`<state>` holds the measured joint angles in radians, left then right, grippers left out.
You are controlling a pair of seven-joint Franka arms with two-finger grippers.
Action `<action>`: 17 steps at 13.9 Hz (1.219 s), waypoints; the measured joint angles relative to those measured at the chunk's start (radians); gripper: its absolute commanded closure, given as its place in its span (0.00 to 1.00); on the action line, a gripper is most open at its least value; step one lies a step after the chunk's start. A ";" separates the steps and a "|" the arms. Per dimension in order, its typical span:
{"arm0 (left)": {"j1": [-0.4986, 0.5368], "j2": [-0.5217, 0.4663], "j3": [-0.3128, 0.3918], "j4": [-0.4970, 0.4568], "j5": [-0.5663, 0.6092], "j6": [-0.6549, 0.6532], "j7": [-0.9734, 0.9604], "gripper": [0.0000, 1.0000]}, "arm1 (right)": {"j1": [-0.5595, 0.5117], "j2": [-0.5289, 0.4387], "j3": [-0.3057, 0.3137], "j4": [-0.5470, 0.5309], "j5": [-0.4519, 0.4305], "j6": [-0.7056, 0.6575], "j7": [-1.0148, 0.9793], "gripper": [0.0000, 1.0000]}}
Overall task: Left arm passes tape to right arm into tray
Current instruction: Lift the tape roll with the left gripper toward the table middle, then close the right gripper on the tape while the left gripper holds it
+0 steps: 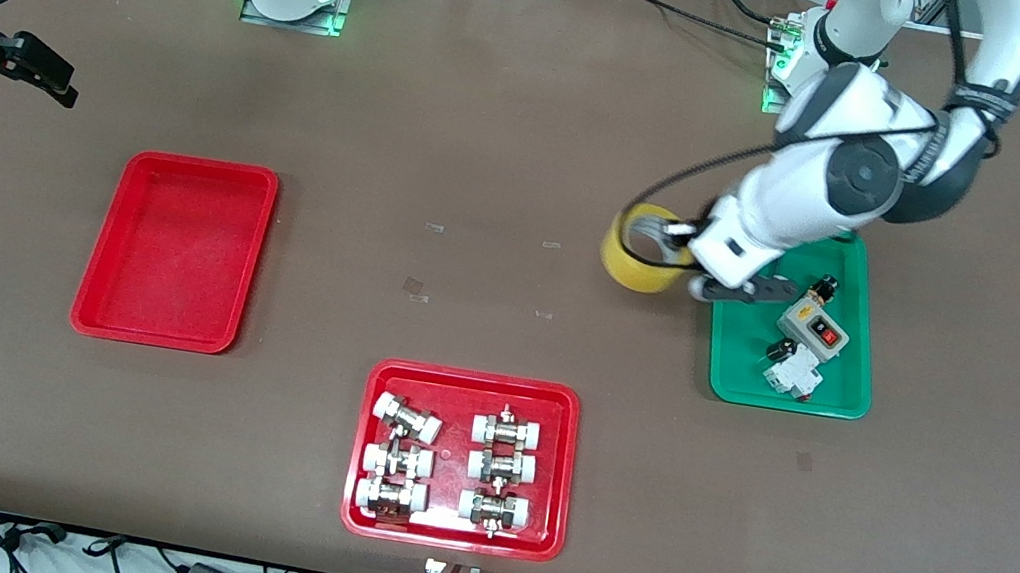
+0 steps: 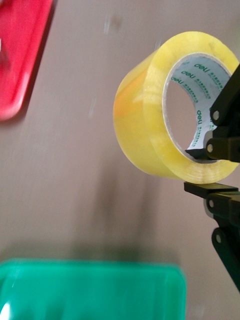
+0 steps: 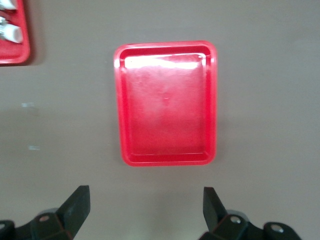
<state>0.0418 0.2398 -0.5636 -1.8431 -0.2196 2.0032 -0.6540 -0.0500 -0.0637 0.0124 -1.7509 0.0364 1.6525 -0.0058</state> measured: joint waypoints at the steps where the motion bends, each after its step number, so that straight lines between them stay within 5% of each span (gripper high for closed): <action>1: 0.000 0.013 -0.034 0.041 -0.028 0.000 -0.038 0.92 | 0.000 0.000 0.000 0.001 0.014 0.000 0.000 0.00; 5: -0.007 0.033 -0.115 0.139 -0.204 0.047 -0.107 0.92 | 0.004 0.008 0.002 0.010 0.032 -0.003 -0.002 0.00; 11: -0.153 0.047 -0.123 0.151 -0.278 0.368 -0.231 0.92 | 0.121 0.152 0.038 0.039 0.100 -0.005 -0.005 0.00; 17: -0.181 0.047 -0.123 0.152 -0.310 0.403 -0.240 0.92 | 0.168 0.198 0.039 0.147 0.508 -0.008 -0.047 0.00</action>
<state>-0.1394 0.2871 -0.6863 -1.6912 -0.5296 2.4060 -0.8941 0.1176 0.1340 0.0519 -1.6035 0.5446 1.6440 -0.0526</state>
